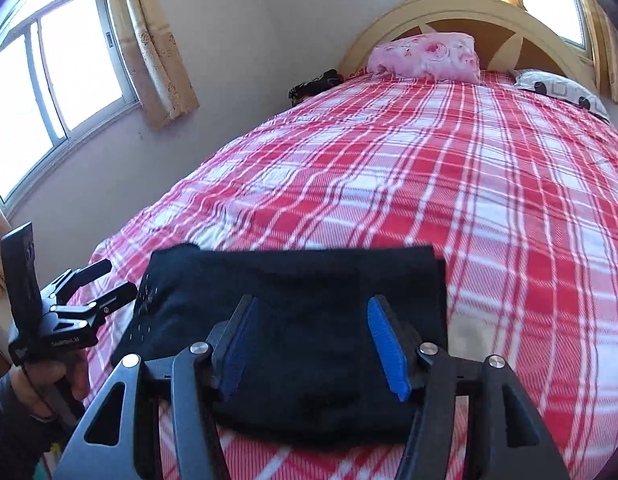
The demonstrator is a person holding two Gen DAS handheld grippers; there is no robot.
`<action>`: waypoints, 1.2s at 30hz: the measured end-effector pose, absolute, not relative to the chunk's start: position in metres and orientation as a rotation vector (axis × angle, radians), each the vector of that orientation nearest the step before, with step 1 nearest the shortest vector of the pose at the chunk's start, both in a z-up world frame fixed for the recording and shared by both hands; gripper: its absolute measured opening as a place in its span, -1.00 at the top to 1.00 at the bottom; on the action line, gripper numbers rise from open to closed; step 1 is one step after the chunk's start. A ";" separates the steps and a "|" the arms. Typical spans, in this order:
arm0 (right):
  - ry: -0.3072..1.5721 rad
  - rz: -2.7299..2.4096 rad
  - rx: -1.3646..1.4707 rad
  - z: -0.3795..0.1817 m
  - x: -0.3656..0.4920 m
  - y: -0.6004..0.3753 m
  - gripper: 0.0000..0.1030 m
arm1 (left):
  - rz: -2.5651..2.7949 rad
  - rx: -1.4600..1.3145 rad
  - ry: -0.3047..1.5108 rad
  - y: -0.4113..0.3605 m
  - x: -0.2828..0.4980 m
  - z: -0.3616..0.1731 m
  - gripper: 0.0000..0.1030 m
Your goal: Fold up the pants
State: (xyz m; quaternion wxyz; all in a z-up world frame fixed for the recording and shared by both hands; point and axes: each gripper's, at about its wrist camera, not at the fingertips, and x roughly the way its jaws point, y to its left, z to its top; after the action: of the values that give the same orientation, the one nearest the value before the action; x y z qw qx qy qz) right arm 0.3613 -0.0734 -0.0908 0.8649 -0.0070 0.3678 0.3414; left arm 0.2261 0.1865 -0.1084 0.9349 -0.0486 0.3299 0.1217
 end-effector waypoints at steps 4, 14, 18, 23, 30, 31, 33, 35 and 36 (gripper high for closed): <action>0.857 0.645 0.042 -0.111 0.404 -0.068 -0.14 | 0.273 -0.105 0.769 0.196 0.245 -0.129 -1.00; 0.866 0.597 0.053 -0.118 0.409 -0.074 -0.14 | 0.263 -0.121 0.782 0.195 0.241 -0.133 -1.00; 0.804 0.561 0.048 -0.101 0.387 -0.086 -0.15 | 0.246 -0.119 0.742 0.186 0.219 -0.117 -1.00; 0.769 0.502 -0.022 -0.090 0.341 -0.099 -0.15 | 0.211 -0.161 0.689 0.171 0.184 -0.095 -1.00; 0.709 0.493 -0.007 -0.068 0.275 -0.113 -0.19 | 0.181 -0.181 0.634 0.150 0.139 -0.071 -1.00; 0.691 0.488 -0.011 -0.063 0.266 -0.114 -0.19 | 0.181 -0.183 0.622 0.148 0.132 -0.068 -1.00; 0.651 0.479 -0.020 -0.054 0.246 -0.118 -0.20 | 0.179 -0.190 0.598 0.144 0.118 -0.063 -1.00; 0.603 0.467 -0.027 -0.044 0.225 -0.124 -0.23 | 0.175 -0.195 0.580 0.140 0.105 -0.059 -1.00; 0.589 0.464 -0.027 -0.041 0.217 -0.125 -0.25 | 0.176 -0.191 0.568 0.137 0.099 -0.056 -1.00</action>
State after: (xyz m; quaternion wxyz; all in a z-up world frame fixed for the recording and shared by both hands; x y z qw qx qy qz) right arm 0.2173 -0.1251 -0.0406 0.9305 -0.0130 0.2875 0.2266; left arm 0.0988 0.1374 -0.0562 0.9516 -0.0941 0.2794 0.0863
